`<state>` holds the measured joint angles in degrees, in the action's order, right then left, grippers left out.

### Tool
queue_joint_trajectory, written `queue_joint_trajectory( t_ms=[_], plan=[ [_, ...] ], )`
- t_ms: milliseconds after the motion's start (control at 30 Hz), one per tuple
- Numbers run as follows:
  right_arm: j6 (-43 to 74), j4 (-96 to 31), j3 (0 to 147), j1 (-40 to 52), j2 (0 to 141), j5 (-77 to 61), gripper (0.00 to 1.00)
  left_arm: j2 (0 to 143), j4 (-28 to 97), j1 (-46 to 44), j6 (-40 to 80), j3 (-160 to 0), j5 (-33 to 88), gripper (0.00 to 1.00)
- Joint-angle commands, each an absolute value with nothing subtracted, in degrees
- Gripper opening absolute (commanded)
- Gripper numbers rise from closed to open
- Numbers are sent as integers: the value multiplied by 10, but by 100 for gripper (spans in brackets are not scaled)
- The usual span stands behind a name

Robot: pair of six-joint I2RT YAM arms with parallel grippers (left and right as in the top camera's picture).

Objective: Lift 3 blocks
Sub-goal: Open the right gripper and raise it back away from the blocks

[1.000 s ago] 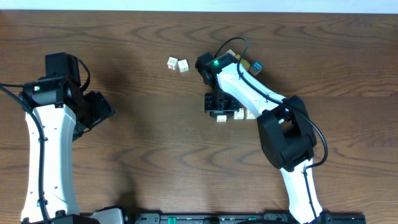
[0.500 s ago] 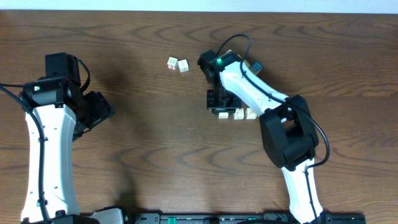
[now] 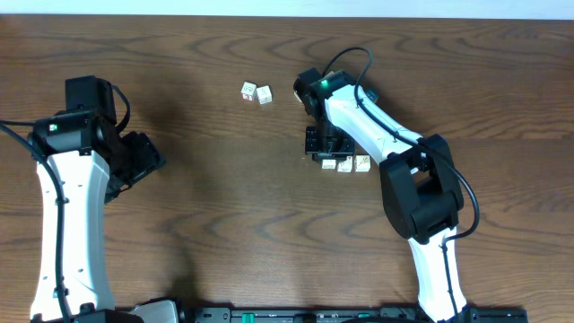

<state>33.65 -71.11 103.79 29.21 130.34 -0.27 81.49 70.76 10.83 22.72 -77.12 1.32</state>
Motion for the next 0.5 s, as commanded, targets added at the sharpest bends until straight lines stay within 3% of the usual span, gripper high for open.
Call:
queue_joint_trajectory(
  t_ms=[0,467],
  plan=[
    [331,-710,1037,295,1289,-17,29,813,711,110,232,-781,10,77],
    [325,-706,1037,309,1289,-46,30,813,711,110,232,-781,10,77]
  ],
)
